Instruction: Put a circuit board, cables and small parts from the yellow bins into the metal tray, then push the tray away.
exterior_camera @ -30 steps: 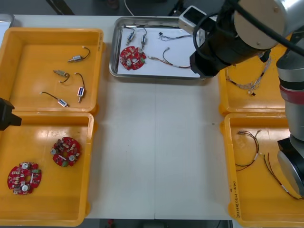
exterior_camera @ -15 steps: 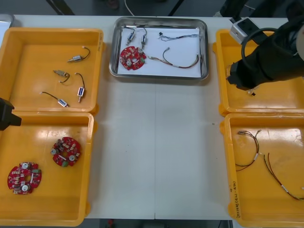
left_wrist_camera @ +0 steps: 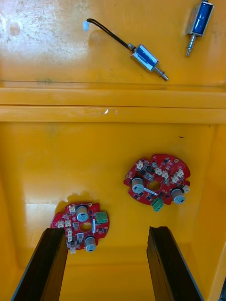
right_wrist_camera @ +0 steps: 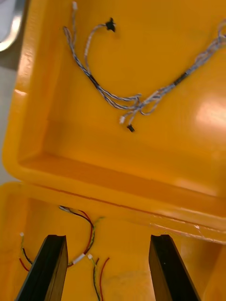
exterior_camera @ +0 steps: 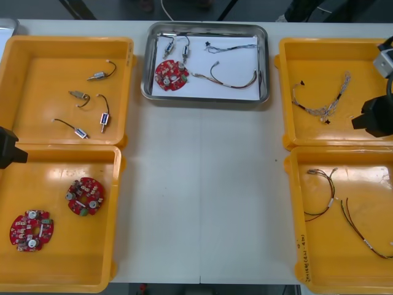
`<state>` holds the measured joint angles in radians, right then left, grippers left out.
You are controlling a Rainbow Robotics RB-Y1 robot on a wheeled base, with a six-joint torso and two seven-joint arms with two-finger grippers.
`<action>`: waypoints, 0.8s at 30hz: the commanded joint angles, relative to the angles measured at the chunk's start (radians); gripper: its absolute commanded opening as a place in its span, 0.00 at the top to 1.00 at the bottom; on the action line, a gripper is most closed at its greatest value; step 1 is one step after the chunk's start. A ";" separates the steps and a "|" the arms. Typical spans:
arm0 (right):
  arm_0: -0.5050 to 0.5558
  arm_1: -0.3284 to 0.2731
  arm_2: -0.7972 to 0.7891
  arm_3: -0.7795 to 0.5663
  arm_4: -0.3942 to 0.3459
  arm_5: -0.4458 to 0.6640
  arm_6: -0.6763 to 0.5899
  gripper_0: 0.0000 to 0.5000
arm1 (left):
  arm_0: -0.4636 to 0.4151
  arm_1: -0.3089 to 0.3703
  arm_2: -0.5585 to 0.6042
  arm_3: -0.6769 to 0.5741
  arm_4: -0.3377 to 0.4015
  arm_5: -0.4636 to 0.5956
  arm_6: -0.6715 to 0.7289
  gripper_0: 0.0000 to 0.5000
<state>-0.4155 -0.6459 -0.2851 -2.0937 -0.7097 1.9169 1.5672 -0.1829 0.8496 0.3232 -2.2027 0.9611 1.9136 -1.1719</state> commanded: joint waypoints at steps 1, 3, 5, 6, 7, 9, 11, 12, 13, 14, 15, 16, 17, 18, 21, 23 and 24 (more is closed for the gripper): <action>0.069 -0.046 -0.080 -0.035 -0.013 0.003 -0.055 0.00 | 0.013 0.045 0.031 -0.028 -0.007 0.006 -0.081 0.00; 0.093 -0.046 -0.094 -0.037 -0.016 0.003 -0.058 0.00 | 0.013 0.045 0.031 -0.028 -0.007 0.006 -0.081 0.00; 0.122 -0.046 -0.112 -0.039 -0.022 0.003 -0.059 0.00 | 0.013 0.045 0.031 -0.028 -0.007 0.006 -0.081 0.00; 0.130 -0.046 -0.117 -0.037 -0.024 0.003 -0.059 0.00 | 0.013 0.045 0.031 -0.028 -0.007 0.006 -0.081 0.00; 0.141 -0.046 -0.125 -0.040 -0.027 0.003 -0.059 0.00 | 0.013 0.045 0.031 -0.028 -0.007 0.006 -0.081 0.00; 0.153 -0.044 -0.134 -0.043 -0.031 0.003 -0.059 0.00 | 0.013 0.045 0.031 -0.028 -0.007 0.006 -0.081 0.00; 0.170 -0.046 -0.146 -0.046 -0.036 0.003 -0.061 0.00 | 0.013 0.045 0.031 -0.028 -0.007 0.006 -0.081 0.00; 0.175 -0.044 -0.149 -0.048 -0.036 0.003 -0.062 0.00 | 0.013 0.045 0.031 -0.028 -0.007 0.006 -0.081 0.00; 0.184 -0.044 -0.157 -0.048 -0.037 0.003 -0.064 0.00 | 0.013 0.045 0.031 -0.028 -0.007 0.006 -0.081 0.00; 0.193 -0.046 -0.161 -0.048 -0.037 0.003 -0.065 0.00 | 0.013 0.045 0.031 -0.028 -0.007 0.006 -0.081 0.00; 0.198 -0.046 -0.166 -0.048 -0.039 0.003 -0.067 0.00 | 0.013 0.045 0.031 -0.028 -0.007 0.006 -0.081 0.00; 0.207 -0.044 -0.174 -0.048 -0.042 0.003 -0.067 0.00 | 0.013 0.045 0.031 -0.028 -0.007 0.006 -0.081 0.00; 0.213 -0.044 -0.181 -0.048 -0.048 0.003 -0.065 0.00 | 0.013 0.045 0.031 -0.028 -0.007 0.006 -0.081 0.00; 0.218 -0.043 -0.184 -0.048 -0.050 0.003 -0.065 0.00 | 0.013 0.045 0.031 -0.028 -0.007 0.006 -0.081 0.00; 0.231 -0.035 -0.197 -0.049 -0.057 0.003 -0.067 0.00 | 0.013 0.045 0.031 -0.028 -0.007 0.006 -0.081 0.00; 0.247 -0.024 -0.200 -0.051 -0.059 0.003 -0.070 0.00 | 0.013 0.045 0.031 -0.028 -0.007 0.006 -0.081 0.00; 0.250 -0.023 -0.200 -0.054 -0.059 0.003 -0.070 0.00 | 0.013 0.045 0.031 -0.028 -0.007 0.006 -0.081 0.00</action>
<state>-0.1948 -0.6567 -0.4491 -2.1096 -0.7600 1.9169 1.5410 -0.1829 0.8496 0.3232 -2.2028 0.9610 1.9136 -1.1720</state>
